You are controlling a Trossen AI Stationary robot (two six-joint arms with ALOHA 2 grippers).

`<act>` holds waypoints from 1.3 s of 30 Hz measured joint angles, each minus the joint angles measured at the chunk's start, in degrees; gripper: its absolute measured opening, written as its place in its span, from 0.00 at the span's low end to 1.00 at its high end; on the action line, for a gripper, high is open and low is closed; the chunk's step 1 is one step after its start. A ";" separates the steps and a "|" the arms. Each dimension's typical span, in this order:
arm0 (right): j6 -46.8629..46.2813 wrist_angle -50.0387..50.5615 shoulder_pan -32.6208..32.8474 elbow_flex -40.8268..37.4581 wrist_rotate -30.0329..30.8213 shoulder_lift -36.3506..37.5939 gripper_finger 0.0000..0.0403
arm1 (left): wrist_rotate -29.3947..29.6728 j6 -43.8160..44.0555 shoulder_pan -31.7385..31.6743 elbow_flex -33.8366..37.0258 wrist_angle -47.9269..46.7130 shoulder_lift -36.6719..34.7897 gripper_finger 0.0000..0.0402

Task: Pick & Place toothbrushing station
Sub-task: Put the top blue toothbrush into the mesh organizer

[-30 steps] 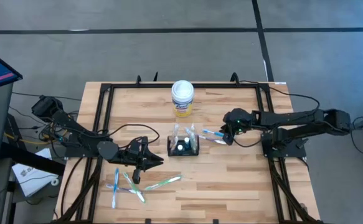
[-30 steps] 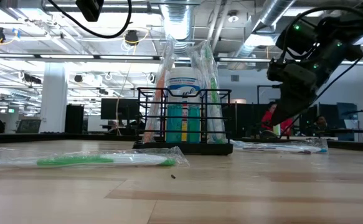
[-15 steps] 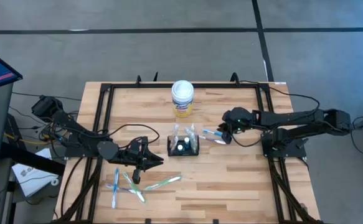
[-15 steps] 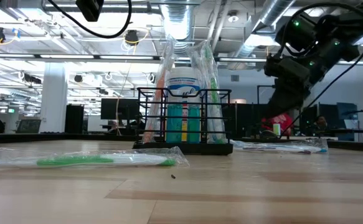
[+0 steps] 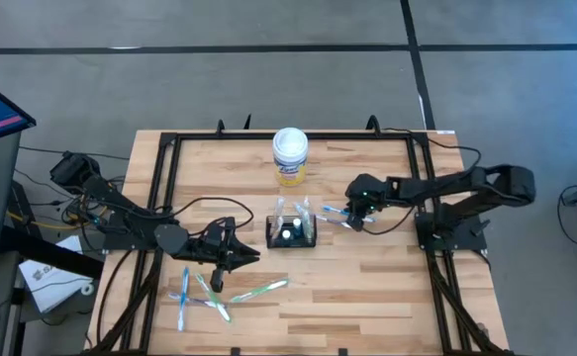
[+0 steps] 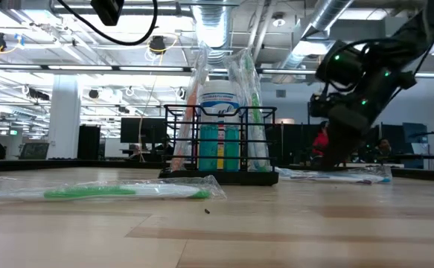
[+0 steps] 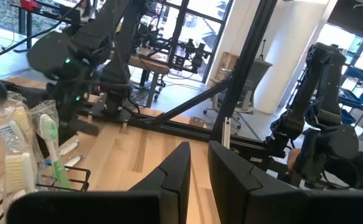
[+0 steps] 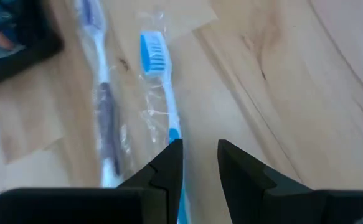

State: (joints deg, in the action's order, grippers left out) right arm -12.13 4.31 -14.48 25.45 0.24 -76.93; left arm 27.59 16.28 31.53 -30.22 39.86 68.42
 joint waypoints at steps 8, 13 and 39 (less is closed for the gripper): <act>1.45 -4.38 -0.81 0.74 -0.34 -5.28 0.23 | 0.00 -0.99 0.00 0.00 0.00 -0.02 0.13; 2.24 -2.12 -0.55 3.98 -0.43 -5.18 0.23 | 0.00 -1.01 0.00 0.00 0.02 -0.02 0.13; 6.60 -0.71 2.65 7.72 0.20 -11.41 0.23 | 0.00 -1.01 0.01 0.00 -0.41 -0.02 0.13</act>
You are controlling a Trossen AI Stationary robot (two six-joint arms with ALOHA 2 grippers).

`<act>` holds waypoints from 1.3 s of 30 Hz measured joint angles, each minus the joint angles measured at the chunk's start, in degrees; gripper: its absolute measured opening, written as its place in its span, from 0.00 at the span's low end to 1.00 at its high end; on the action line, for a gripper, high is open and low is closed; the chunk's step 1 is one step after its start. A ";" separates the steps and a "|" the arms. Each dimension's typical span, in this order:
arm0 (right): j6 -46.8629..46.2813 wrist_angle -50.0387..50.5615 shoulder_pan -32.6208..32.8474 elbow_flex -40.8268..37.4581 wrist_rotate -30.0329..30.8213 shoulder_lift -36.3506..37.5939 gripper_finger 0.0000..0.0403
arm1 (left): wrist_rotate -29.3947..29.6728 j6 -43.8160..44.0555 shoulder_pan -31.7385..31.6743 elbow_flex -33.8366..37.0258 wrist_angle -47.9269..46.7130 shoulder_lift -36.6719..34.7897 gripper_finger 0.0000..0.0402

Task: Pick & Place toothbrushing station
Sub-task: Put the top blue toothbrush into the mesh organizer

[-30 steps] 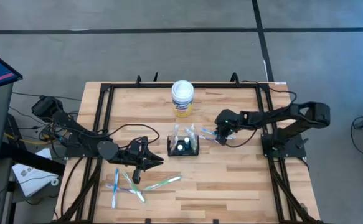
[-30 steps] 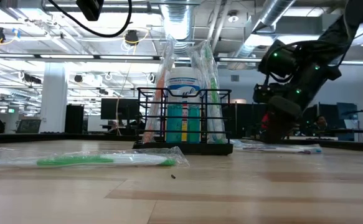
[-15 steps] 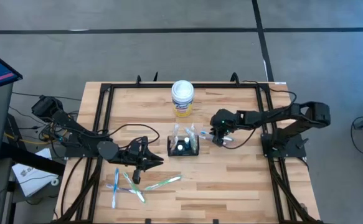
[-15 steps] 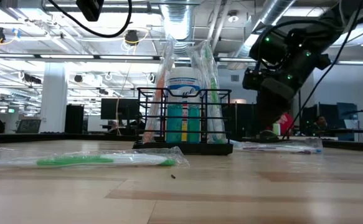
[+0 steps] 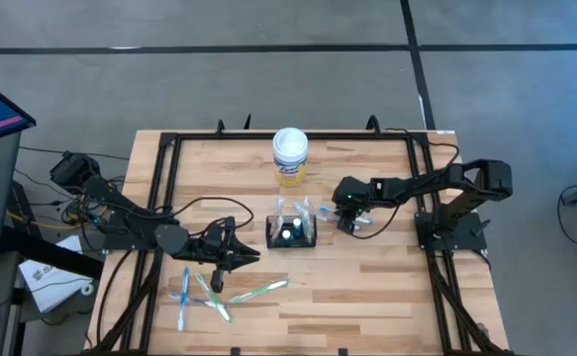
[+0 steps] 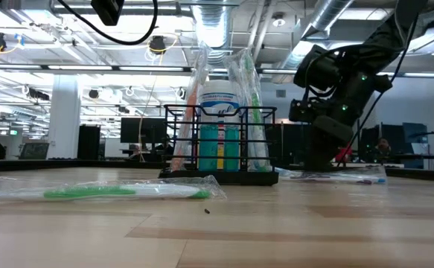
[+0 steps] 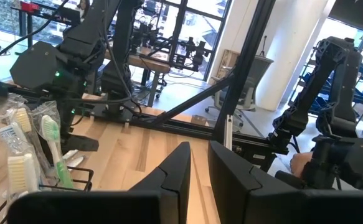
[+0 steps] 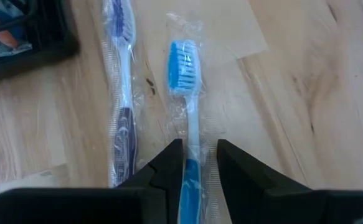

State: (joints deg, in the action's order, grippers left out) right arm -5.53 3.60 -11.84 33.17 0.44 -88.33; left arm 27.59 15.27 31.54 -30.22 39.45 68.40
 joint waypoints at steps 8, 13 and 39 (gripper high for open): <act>0.35 0.21 0.15 0.00 0.22 0.00 0.04 | 0.00 0.00 -0.01 0.00 -0.01 0.00 0.13; 0.62 0.41 0.20 -0.07 0.01 0.33 0.03 | 0.00 0.00 0.01 0.00 -0.01 0.00 0.13; -2.00 0.46 2.89 0.15 4.36 19.99 0.00 | 0.00 0.01 -0.01 0.00 -0.02 0.00 0.13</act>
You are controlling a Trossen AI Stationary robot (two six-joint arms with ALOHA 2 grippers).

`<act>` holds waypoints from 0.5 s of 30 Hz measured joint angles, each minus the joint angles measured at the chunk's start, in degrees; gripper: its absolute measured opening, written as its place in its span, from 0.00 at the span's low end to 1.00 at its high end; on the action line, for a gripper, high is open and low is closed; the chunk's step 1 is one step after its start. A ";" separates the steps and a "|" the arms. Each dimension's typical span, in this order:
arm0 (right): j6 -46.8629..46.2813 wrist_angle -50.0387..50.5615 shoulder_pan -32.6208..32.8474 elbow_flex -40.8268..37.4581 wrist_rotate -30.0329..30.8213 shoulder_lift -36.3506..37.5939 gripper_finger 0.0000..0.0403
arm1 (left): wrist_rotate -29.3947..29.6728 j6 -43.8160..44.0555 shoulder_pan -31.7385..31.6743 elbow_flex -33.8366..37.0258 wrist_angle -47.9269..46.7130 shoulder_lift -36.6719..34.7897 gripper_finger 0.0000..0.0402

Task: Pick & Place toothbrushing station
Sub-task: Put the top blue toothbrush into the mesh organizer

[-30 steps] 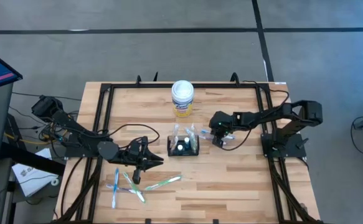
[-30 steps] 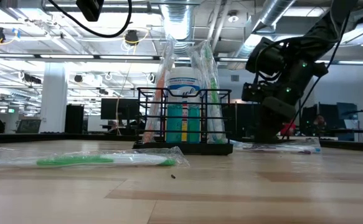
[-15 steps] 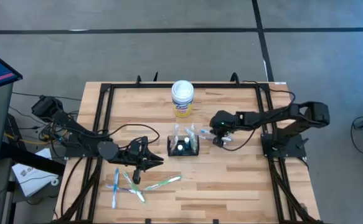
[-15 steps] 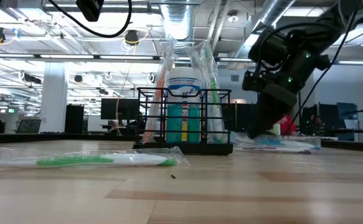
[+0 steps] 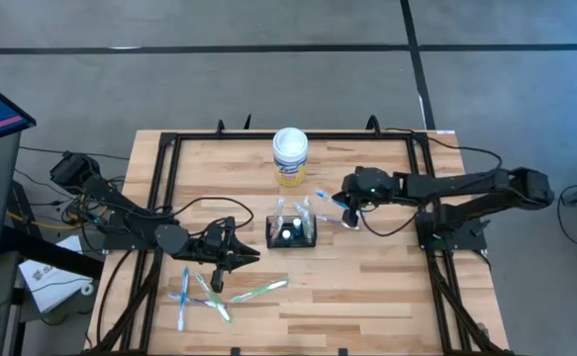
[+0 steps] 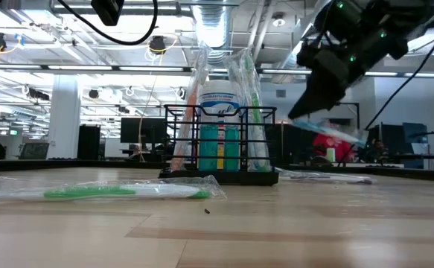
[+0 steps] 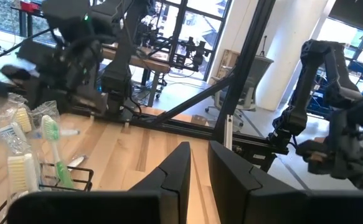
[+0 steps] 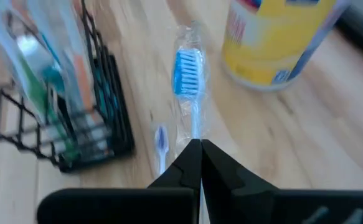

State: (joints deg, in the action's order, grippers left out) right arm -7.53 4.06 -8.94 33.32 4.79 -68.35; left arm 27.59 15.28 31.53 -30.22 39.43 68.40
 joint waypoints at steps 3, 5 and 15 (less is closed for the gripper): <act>-0.45 -0.46 0.77 0.00 0.31 3.14 0.00 | 0.61 -0.01 0.00 0.00 0.01 0.01 0.13; -0.48 -1.18 1.44 0.04 0.23 5.04 0.00 | 1.69 -0.01 0.02 0.00 0.01 0.00 0.13; 0.29 -12.13 7.51 0.04 0.20 11.10 0.00 | 4.09 -0.01 -0.14 0.00 0.55 0.00 0.13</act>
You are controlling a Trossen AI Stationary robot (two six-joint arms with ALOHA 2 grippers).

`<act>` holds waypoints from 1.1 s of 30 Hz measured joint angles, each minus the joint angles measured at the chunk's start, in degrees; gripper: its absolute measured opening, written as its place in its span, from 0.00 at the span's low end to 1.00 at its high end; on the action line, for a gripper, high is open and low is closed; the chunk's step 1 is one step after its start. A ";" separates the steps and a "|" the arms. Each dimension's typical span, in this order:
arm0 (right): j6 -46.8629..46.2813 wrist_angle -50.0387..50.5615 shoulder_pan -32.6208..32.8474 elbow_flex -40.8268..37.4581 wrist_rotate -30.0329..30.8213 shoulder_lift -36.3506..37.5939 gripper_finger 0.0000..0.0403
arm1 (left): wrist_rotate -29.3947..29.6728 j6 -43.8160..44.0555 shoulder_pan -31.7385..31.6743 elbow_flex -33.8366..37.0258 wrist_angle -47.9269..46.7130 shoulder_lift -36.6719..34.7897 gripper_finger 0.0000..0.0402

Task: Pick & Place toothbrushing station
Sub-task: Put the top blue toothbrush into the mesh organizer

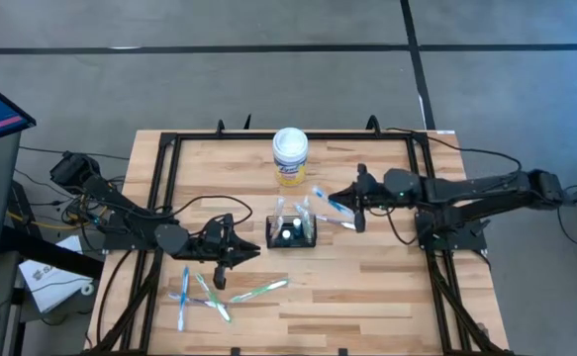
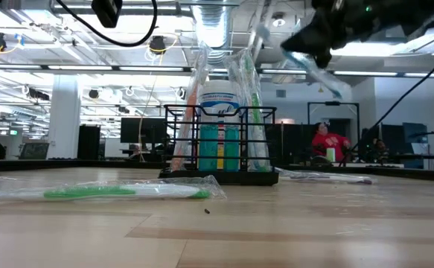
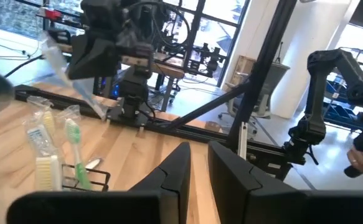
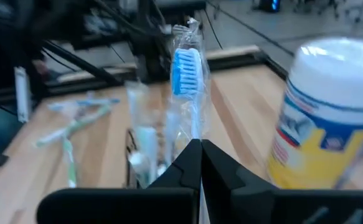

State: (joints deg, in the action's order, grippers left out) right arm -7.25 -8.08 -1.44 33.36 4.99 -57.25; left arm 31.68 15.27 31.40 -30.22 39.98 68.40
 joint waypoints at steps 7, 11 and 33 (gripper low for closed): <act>0.17 -6.97 3.51 0.00 0.00 -0.22 0.00 | 0.00 -0.30 -1.85 0.00 3.20 1.13 0.13; -0.19 -11.05 5.48 0.00 0.00 -0.22 0.00 | -0.12 -2.27 -3.46 0.00 9.91 4.92 0.13; 1.65 -30.59 13.86 -0.02 4.13 -8.46 0.00 | -11.15 -12.37 -13.23 -11.14 28.07 21.73 0.15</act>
State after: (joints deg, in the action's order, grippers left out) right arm -5.60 -38.67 12.43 33.34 9.13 -65.71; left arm 20.53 2.89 18.17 -41.35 68.05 90.13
